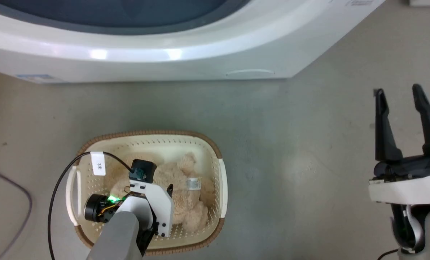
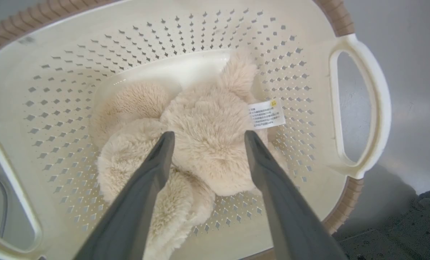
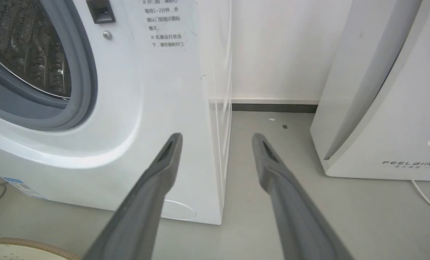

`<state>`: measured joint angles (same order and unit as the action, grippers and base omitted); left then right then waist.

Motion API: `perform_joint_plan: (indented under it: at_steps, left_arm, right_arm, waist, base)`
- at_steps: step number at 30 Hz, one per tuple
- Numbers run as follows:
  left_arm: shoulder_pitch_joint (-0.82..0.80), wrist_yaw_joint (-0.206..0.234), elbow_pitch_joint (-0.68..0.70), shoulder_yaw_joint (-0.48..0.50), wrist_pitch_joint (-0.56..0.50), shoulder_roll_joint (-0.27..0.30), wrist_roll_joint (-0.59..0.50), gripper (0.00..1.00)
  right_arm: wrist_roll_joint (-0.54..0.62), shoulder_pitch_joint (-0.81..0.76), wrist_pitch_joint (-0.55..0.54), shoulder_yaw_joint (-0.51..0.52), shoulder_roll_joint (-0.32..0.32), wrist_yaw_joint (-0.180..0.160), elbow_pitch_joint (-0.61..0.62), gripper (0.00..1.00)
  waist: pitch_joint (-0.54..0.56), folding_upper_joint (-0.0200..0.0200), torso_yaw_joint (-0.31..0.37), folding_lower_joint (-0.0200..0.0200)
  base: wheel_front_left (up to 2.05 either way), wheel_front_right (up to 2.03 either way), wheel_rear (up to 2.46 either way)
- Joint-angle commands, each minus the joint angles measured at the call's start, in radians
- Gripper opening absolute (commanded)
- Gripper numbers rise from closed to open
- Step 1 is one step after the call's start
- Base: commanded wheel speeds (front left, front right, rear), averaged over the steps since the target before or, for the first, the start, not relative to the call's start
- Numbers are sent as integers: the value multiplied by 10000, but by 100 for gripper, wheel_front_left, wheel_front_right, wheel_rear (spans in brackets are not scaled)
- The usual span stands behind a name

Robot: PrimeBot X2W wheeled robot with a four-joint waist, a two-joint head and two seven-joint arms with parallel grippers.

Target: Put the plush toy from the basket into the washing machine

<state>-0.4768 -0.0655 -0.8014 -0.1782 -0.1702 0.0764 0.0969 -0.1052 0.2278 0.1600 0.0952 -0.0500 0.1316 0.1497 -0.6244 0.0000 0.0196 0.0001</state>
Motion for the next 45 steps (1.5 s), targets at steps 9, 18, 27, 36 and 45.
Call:
perform_joint_plan:
  at_steps: [9,18,27,36,45]
  left_arm:
    - [-814,-134,-1019,-324,-223,95,213,100]
    - [-1530,-165,-1942,-630,-165,87,405,100]
    - [-2159,-206,-2868,-968,-244,89,605,100]
    - [-2770,-300,-3791,-1393,-131,143,747,0]
    - [-3227,-495,-4717,-1799,2,223,1019,0]
  right_arm:
    - [-202,560,234,183,-2,-7,285,100]
    - [-137,922,421,183,-2,-7,511,100]
    - [-210,1203,608,232,-2,-8,692,100]
    - [-265,1531,795,298,-2,-9,879,100]
    - [-396,1813,982,306,-2,-9,981,100]
  waist:
    - [-1034,0,-20,-1]
    - [-1810,0,-22,-1]
    - [-2519,0,41,-1]
    - [-3094,0,92,-1]
    - [-3462,0,175,-1]
  base:
    - [0,0,0]
    - [0,0,0]
    - [0,0,0]
    - [0,0,0]
    - [0,0,0]
